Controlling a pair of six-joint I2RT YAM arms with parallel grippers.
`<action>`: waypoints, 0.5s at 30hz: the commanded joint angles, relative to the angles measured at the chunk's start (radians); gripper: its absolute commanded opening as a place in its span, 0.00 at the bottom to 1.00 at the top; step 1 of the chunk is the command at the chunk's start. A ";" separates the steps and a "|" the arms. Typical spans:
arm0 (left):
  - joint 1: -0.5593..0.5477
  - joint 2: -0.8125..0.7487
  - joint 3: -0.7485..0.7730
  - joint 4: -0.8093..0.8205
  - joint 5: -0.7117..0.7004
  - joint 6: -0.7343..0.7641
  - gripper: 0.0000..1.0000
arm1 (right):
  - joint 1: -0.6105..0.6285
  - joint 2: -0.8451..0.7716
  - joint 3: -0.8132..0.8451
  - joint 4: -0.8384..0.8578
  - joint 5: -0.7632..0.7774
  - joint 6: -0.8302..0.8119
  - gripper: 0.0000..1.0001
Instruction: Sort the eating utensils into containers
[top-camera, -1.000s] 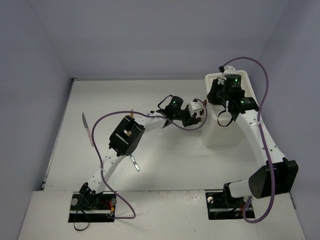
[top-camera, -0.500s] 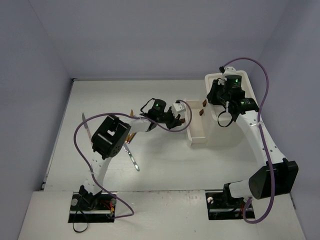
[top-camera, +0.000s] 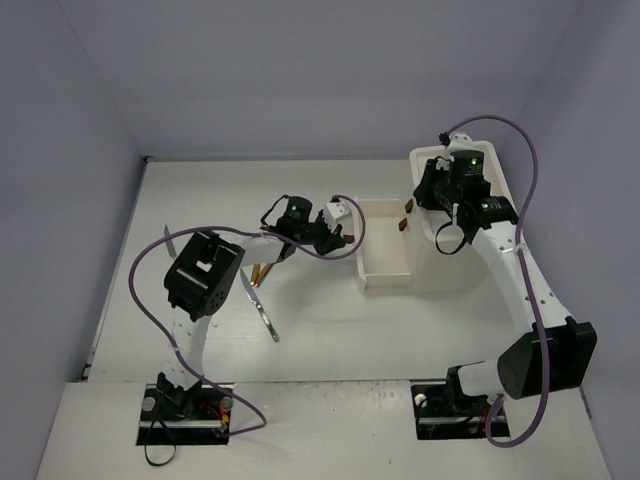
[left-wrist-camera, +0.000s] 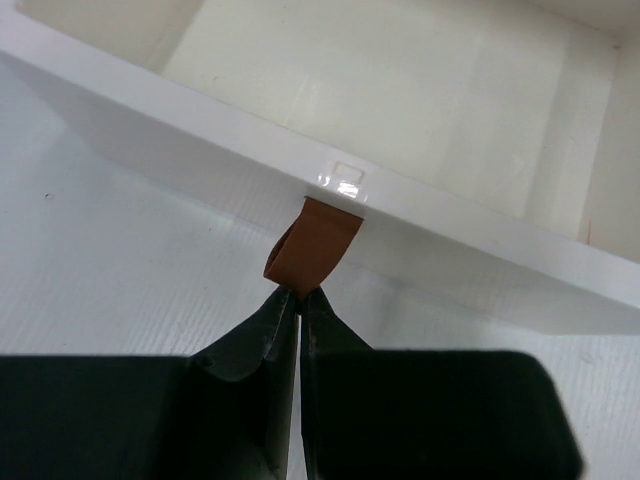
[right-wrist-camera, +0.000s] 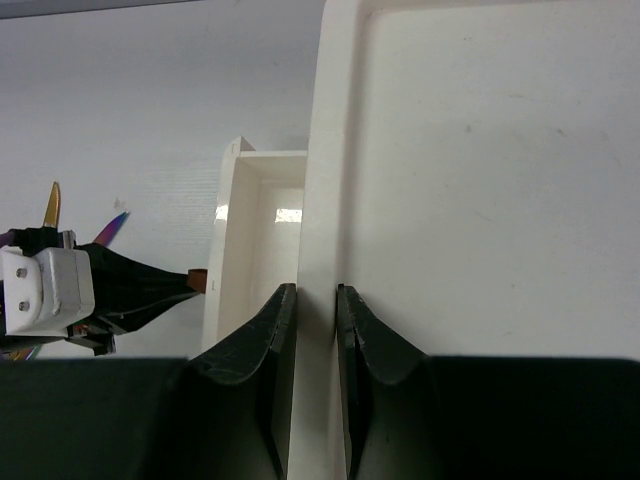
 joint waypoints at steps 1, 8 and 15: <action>0.011 -0.093 -0.010 0.046 0.016 0.016 0.16 | -0.007 0.006 -0.010 0.004 -0.018 0.010 0.00; 0.010 -0.200 -0.056 0.045 -0.040 0.005 0.54 | -0.008 -0.006 0.024 0.003 -0.021 0.013 0.47; 0.024 -0.430 -0.107 0.023 -0.204 -0.107 0.56 | 0.008 -0.056 0.113 0.003 -0.047 -0.029 0.63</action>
